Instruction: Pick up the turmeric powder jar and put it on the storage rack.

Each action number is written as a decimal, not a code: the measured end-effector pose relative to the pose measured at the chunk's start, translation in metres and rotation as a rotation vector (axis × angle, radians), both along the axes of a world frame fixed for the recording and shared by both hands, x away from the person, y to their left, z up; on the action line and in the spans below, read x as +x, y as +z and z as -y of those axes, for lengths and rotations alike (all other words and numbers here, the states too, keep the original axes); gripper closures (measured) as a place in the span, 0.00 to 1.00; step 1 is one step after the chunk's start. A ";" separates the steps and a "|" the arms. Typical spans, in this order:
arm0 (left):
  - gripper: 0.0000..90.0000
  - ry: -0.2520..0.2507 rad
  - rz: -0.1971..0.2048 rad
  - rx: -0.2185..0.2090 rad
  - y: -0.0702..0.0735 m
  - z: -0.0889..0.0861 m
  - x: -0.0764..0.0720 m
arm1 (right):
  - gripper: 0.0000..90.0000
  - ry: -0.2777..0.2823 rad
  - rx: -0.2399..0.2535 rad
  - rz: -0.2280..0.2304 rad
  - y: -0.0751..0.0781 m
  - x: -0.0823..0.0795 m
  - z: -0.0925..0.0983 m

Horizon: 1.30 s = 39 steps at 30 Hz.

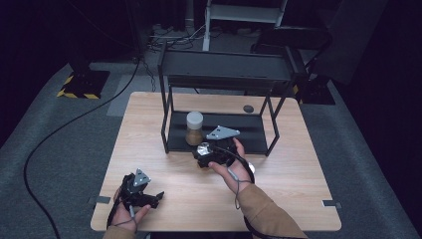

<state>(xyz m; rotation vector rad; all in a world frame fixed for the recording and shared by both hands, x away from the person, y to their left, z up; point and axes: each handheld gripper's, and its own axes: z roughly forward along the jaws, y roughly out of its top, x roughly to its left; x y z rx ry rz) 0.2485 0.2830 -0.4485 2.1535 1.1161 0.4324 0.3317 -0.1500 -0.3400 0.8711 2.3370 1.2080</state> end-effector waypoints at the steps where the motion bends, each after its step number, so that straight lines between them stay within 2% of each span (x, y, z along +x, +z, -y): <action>1: 0.00 0.000 0.000 0.000 0.000 0.000 0.000 | 0.08 -0.005 -0.001 0.001 -0.002 0.001 -0.002; 8: 0.00 0.000 0.000 0.000 0.000 0.000 0.000 | 0.10 -0.025 -0.029 -0.004 -0.014 0.010 -0.011; 14: 0.01 0.000 0.000 0.000 0.000 0.000 0.000 | 0.13 -0.045 -0.028 -0.043 -0.025 0.019 -0.014; 21: 0.00 0.000 0.000 0.000 0.000 0.000 0.000 | 0.16 -0.067 -0.058 -0.067 -0.034 0.025 -0.019; 32: 0.00 0.000 0.000 0.000 0.000 0.000 0.000 | 0.20 -0.082 -0.076 -0.111 -0.044 0.032 -0.022; 39: 0.00 0.000 0.000 0.000 0.000 0.000 0.000 | 0.30 -0.074 -0.082 -0.141 -0.047 0.036 -0.023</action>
